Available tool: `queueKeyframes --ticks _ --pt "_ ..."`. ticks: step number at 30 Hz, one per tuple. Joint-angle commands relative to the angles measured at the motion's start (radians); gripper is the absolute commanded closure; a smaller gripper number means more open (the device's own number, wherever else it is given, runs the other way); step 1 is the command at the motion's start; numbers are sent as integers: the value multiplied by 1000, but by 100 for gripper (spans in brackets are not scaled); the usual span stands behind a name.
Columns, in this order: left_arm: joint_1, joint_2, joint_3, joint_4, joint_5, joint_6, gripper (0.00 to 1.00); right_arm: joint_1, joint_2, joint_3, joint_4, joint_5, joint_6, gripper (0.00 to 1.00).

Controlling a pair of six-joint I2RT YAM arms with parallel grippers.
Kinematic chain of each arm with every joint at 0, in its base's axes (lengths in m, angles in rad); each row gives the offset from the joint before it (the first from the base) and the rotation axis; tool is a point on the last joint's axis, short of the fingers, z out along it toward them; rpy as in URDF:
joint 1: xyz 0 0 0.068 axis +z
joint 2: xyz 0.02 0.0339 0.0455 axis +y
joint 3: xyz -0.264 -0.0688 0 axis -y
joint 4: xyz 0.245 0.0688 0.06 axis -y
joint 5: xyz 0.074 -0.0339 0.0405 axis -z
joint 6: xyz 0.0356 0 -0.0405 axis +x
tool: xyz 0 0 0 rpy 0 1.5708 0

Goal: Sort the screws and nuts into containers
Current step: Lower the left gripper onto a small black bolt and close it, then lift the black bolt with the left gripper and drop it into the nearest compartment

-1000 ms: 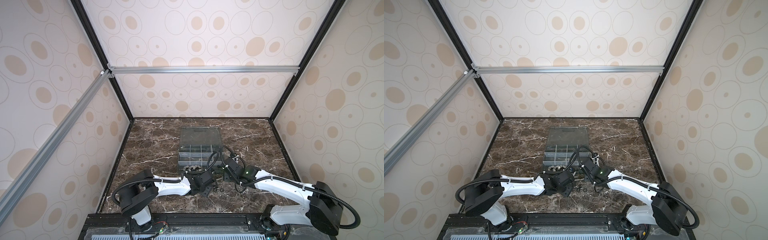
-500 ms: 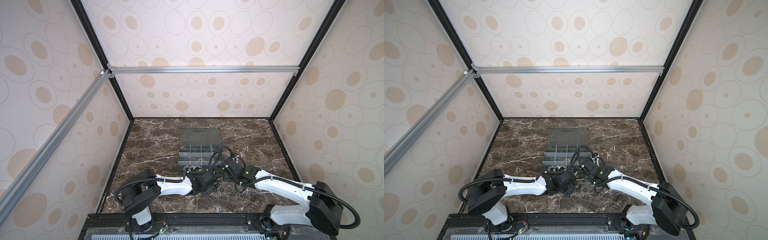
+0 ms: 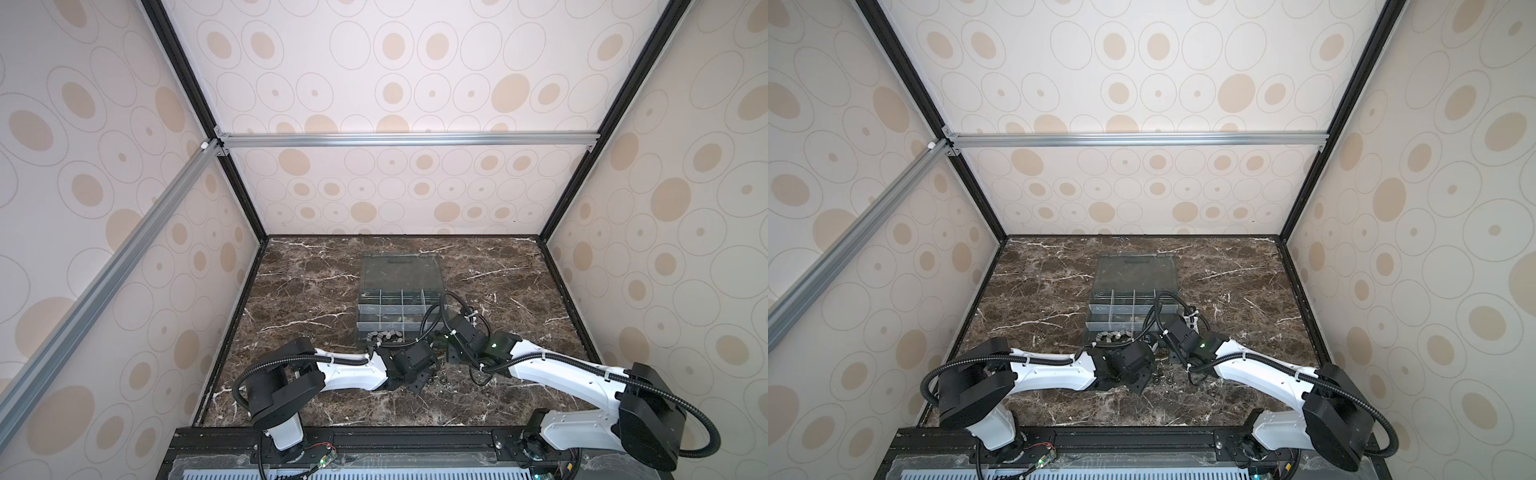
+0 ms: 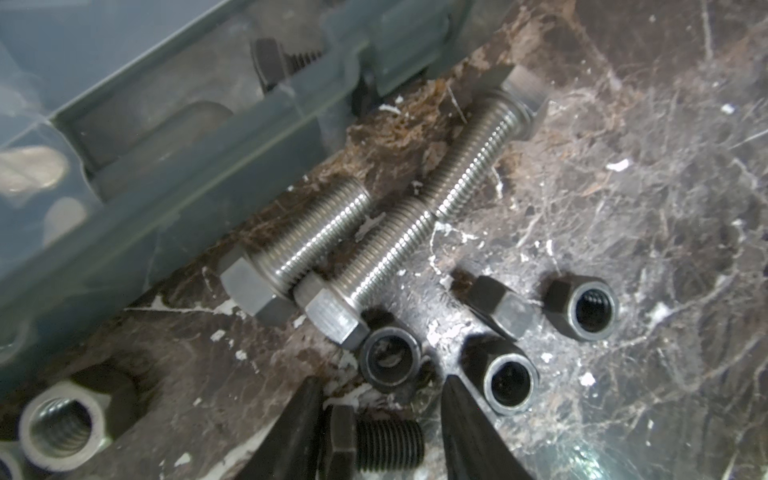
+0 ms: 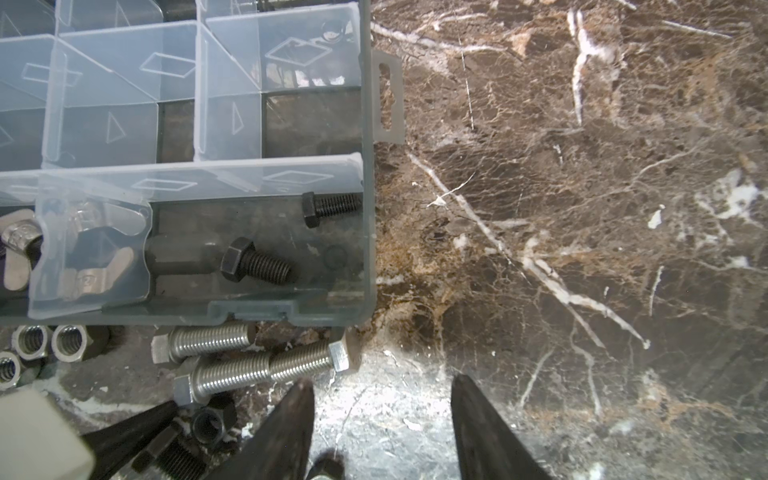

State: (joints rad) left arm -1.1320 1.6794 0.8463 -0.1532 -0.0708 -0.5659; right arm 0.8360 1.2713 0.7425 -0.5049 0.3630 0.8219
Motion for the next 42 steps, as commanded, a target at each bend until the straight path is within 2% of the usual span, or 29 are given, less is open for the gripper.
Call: queueKeyframes --ticks 1,16,27,32,42 --pt "-19 8 1 -54 1 16 53 -9 -7 -12 -18 6 20 44" --pt "-35 -26 -41 -79 -23 9 56 -9 -16 -35 -7 1 34 44" --pt "-37 -48 -50 -79 -69 -7 64 -9 -38 -37 -18 8 35 44" --pt "-35 -126 -61 -43 -68 -19 68 -8 -79 -38 -39 23 36 44" --pt "-14 -158 41 -104 -86 39 68 -9 -163 -47 -86 73 33 43"
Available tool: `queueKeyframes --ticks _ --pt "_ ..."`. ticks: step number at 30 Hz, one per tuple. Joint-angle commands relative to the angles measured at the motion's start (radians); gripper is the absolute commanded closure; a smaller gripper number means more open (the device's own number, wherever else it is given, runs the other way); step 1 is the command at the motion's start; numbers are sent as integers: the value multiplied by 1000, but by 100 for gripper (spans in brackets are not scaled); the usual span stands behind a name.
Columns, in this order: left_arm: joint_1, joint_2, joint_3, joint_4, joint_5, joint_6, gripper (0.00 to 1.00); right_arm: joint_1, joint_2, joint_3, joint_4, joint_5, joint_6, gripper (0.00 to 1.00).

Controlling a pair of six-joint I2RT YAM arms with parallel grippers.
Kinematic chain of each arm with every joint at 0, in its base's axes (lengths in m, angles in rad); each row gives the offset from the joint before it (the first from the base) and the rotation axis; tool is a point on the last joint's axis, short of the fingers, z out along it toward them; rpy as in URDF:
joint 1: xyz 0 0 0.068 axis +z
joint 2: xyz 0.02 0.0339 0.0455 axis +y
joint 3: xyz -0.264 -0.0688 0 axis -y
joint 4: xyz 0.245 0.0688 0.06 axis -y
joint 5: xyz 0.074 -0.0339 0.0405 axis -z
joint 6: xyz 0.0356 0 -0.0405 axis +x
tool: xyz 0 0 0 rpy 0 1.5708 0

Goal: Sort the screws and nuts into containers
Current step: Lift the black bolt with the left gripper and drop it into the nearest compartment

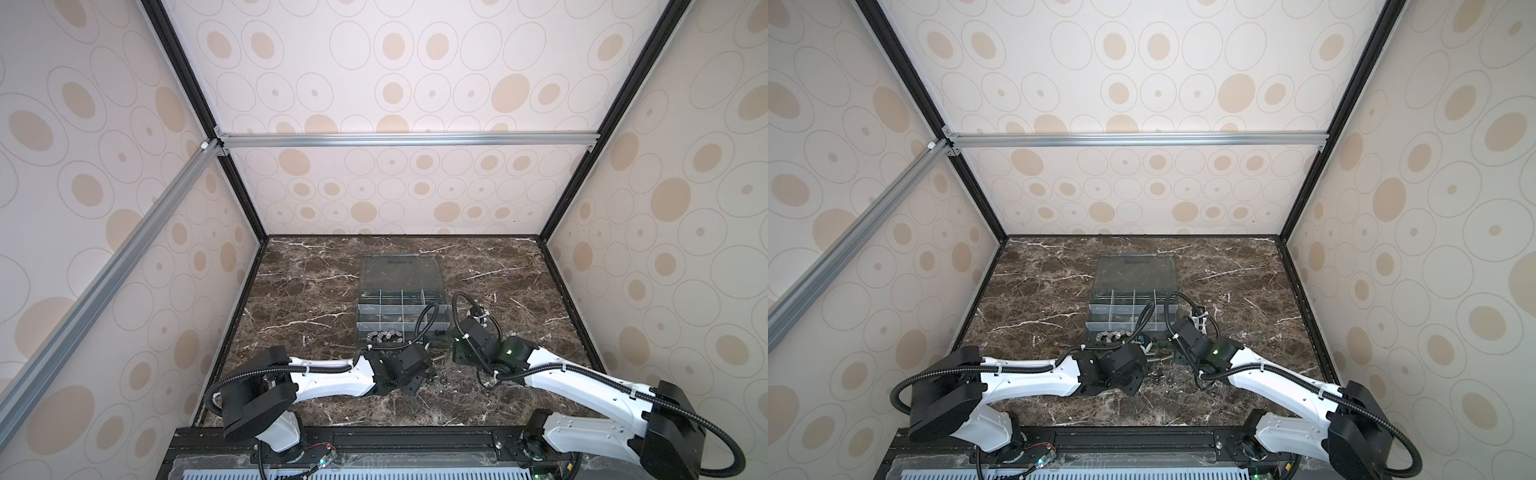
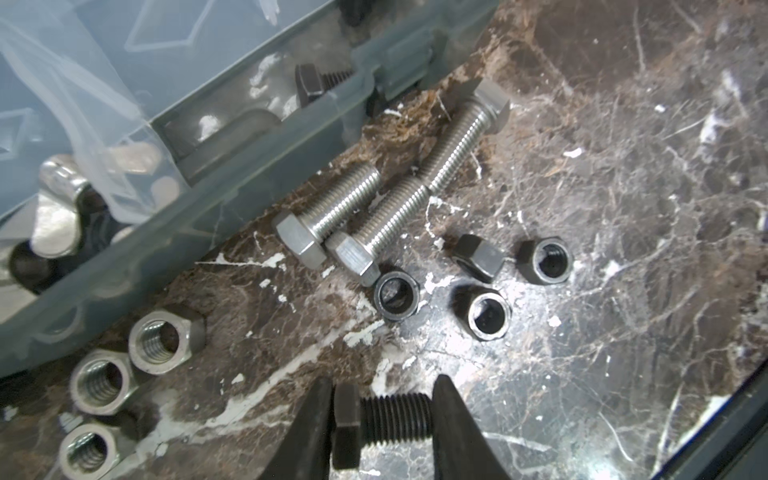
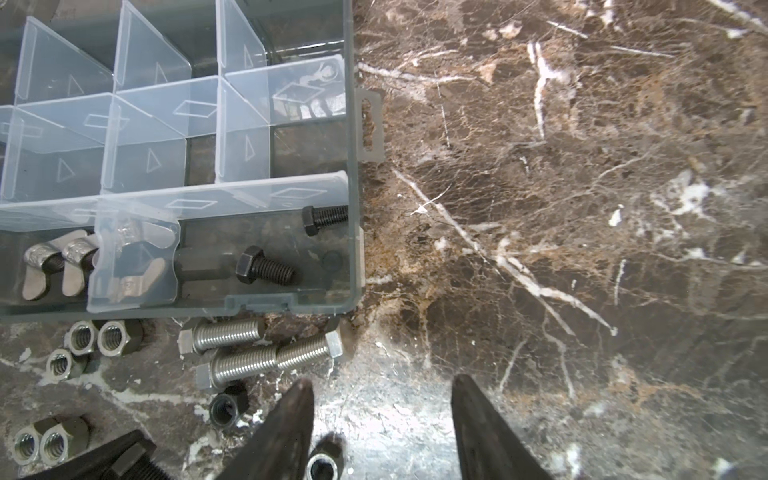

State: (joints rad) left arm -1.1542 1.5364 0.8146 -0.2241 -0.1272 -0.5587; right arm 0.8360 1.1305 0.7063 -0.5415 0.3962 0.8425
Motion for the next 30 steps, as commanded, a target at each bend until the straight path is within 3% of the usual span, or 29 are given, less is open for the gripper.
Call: queueKeyframes --ticks 1,18,30 --pt "17 -15 91 -37 -32 44 68 -8 -28 -11 -53 44 13 43" --pt "260 167 302 53 49 151 67 -9 -70 -29 -74 50 32 43" --pt "283 182 258 112 116 100 56 -8 -40 -30 -60 39 36 43"
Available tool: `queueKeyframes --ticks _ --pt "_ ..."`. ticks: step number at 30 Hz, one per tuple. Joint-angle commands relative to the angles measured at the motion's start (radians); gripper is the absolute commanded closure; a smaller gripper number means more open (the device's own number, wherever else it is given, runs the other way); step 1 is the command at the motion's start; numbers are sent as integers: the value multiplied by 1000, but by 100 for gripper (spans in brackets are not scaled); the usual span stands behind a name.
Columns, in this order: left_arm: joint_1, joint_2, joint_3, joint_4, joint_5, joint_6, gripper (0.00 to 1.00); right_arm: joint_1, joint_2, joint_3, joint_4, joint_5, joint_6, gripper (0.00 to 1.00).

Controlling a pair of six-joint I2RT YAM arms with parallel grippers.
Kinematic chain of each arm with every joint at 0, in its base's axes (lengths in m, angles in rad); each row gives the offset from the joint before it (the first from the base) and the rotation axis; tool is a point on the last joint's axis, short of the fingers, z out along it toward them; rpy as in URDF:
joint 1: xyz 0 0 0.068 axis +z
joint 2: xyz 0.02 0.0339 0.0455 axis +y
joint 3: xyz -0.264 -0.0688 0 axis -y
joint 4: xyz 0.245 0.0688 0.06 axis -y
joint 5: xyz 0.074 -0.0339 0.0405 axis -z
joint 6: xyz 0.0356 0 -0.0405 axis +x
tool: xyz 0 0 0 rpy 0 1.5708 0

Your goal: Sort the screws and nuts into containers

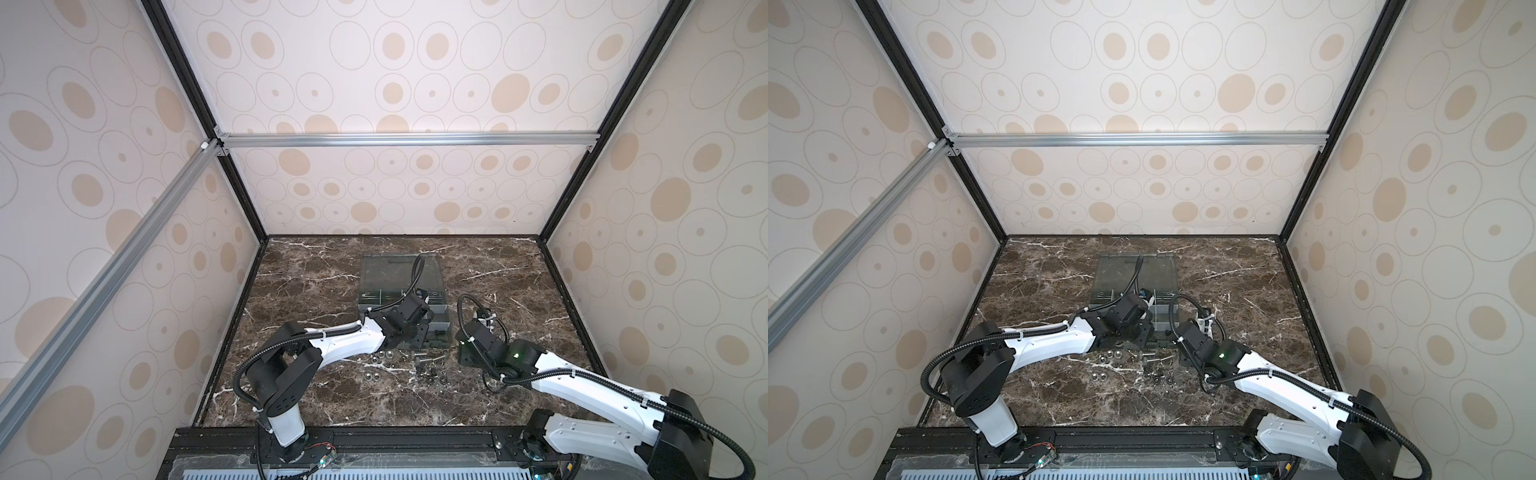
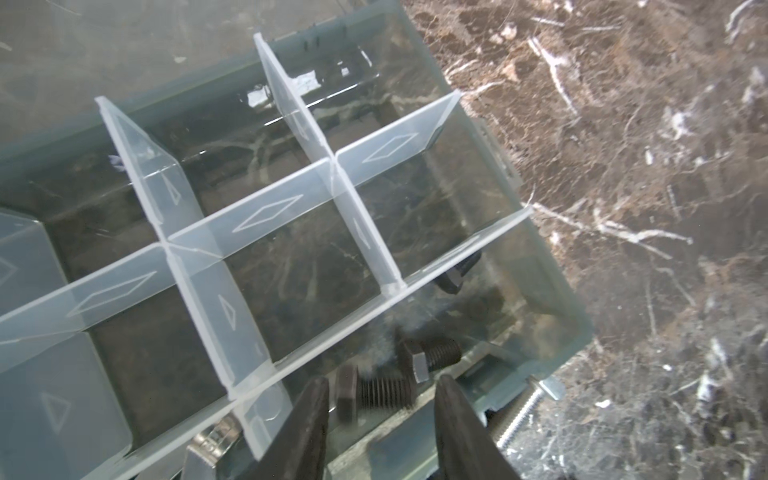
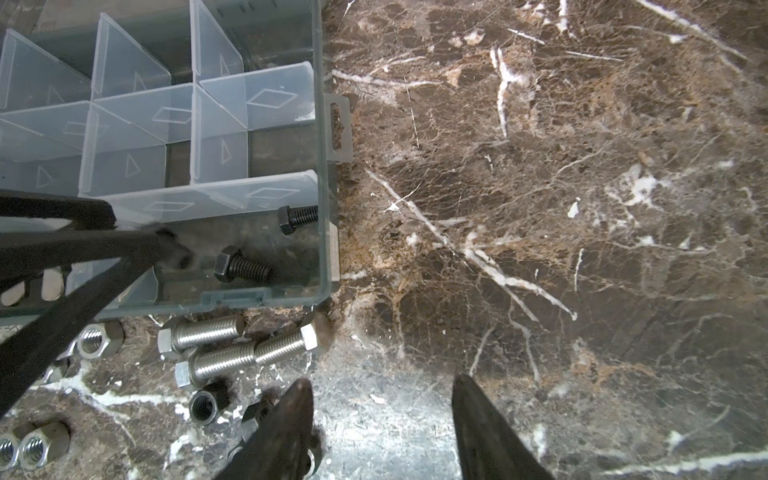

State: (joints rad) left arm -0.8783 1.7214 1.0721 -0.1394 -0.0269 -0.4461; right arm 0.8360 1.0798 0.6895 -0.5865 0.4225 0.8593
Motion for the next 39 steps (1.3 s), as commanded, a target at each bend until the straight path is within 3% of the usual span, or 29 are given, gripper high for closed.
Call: queueKeyframes --ticks 1,18,39 --pt "7 -6 -4 30 16 -14 56 -8 12 -12 -13 13 19 43" --pt "7 -97 -89 64 9 -58 56 -8 15 -17 -7 7 23 43" --pt "15 -431 -354 237 -72 -83 55 -9 72 -9 28 -38 19 43"
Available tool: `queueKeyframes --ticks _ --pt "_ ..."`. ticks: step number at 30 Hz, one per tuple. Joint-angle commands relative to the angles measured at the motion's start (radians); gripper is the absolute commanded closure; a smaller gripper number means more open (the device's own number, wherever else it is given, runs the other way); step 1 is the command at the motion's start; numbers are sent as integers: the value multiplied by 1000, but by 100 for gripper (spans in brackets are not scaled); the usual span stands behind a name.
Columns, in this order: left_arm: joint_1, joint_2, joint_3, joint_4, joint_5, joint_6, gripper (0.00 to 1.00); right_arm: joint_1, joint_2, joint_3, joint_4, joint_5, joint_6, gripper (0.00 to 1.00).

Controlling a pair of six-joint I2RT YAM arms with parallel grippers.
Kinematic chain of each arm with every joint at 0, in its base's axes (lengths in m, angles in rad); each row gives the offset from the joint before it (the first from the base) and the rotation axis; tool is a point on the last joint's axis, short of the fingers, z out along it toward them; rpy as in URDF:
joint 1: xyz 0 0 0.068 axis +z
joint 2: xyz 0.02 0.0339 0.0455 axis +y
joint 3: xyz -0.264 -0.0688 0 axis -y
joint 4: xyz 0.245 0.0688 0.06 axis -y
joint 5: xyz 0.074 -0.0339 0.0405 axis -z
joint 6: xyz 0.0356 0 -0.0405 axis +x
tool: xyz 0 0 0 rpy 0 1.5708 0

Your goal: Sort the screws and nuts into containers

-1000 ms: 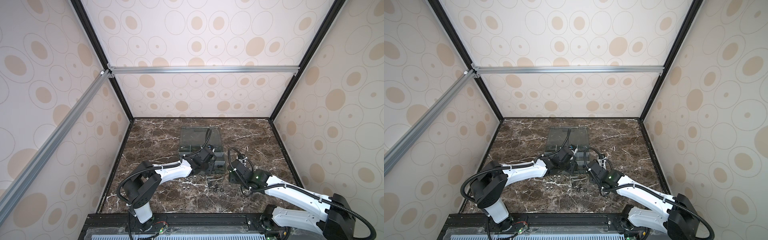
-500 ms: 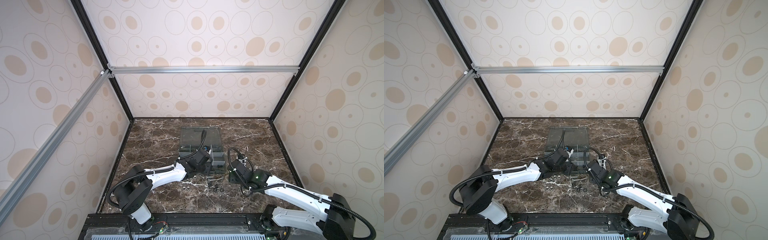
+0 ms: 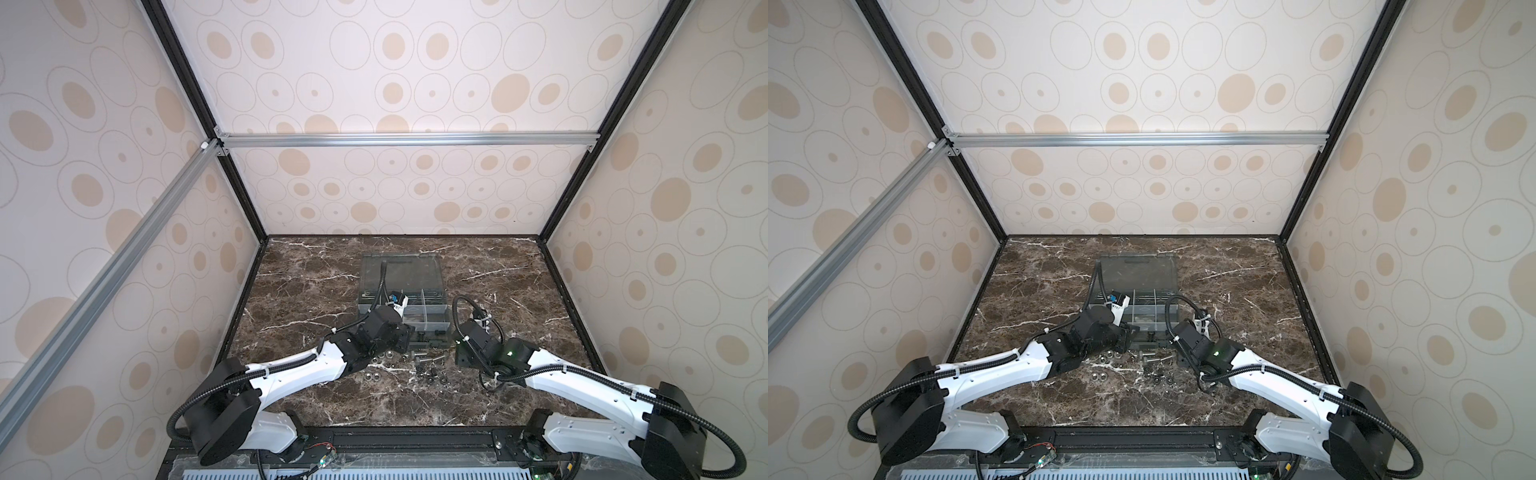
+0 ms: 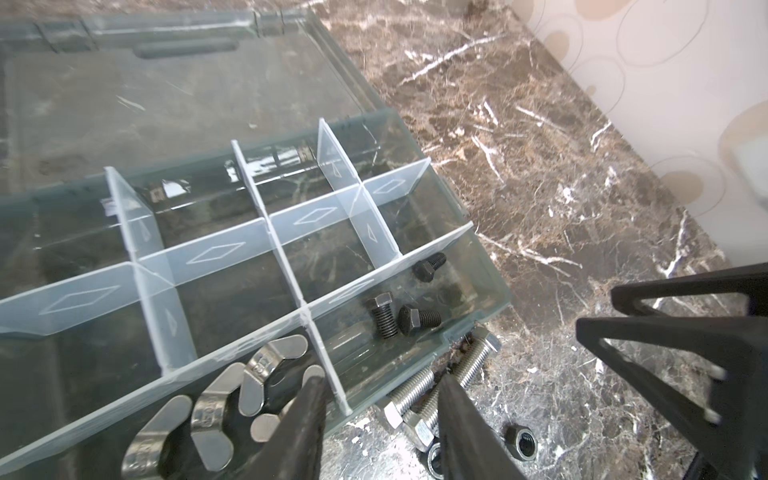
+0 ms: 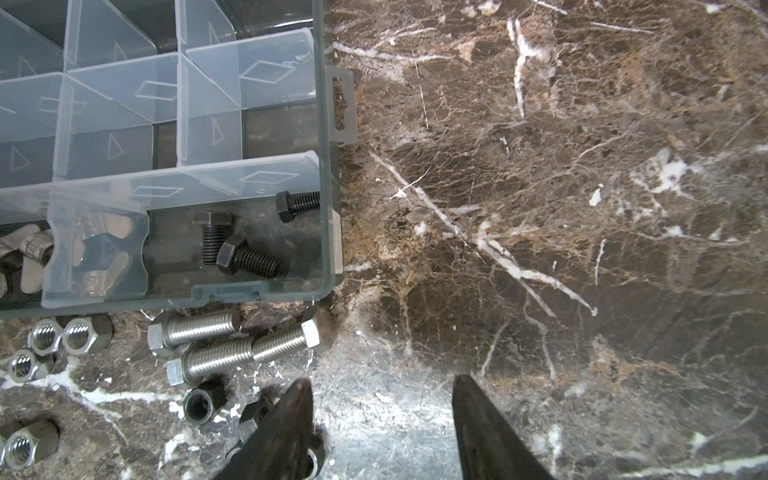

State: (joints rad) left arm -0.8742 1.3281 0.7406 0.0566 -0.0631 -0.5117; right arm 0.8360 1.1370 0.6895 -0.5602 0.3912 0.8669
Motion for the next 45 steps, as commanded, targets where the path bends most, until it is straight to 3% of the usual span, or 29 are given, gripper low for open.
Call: queueKeyframes --ticks 1,14,45 --pt "12 -49 -31 43 -40 -19 55 -9 20 -7 3 -10 10 43" --pt "22 -140 -113 43 -75 -39 55 -9 93 25 36 -48 -8 43" --pt "24 -164 -149 51 -81 -54 54 0 165 36 74 -147 -17 44"
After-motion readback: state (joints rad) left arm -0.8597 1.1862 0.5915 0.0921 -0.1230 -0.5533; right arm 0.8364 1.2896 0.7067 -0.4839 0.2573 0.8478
